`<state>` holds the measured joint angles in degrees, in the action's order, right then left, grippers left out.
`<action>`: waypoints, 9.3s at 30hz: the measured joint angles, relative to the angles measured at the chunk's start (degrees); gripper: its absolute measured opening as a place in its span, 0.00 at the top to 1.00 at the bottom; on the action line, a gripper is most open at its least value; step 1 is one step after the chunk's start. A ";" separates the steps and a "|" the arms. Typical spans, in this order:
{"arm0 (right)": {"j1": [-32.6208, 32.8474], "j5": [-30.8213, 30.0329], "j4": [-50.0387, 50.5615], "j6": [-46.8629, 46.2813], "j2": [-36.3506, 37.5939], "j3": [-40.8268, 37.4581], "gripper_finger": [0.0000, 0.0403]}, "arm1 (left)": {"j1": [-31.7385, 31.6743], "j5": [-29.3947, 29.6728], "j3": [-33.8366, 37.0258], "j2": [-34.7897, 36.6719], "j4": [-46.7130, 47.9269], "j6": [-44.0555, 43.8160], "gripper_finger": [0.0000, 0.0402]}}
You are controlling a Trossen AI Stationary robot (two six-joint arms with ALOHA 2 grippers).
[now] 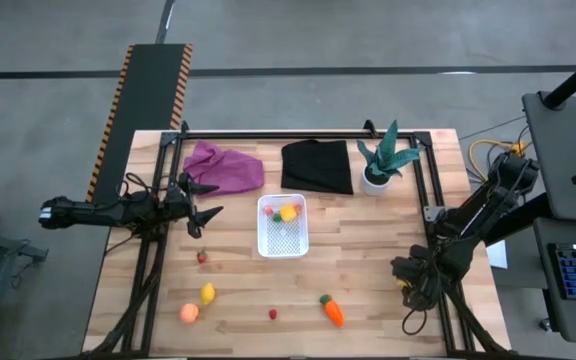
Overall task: Pick and placing Produce into tupperware
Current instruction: Put the yellow corn into the white bin, then put the orange carrot into the white bin
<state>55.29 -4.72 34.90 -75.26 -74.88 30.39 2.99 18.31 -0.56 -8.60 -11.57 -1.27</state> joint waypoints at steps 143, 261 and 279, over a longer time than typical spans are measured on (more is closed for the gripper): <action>-52.84 1.52 -13.44 71.91 -25.84 52.61 0.24 | -0.01 0.00 -0.02 -0.24 -0.39 0.19 0.28; -24.22 -23.12 15.05 20.10 -46.51 69.29 0.57 | 0.01 -0.06 -0.01 -0.85 0.59 -0.01 0.28; -40.37 -28.28 13.11 48.40 -46.41 76.13 0.58 | 0.02 -0.04 -0.02 -0.84 -0.09 -0.03 0.28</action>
<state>14.92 -33.00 48.02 -26.87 -121.30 106.52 3.01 18.26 -0.57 -9.44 -11.67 -1.29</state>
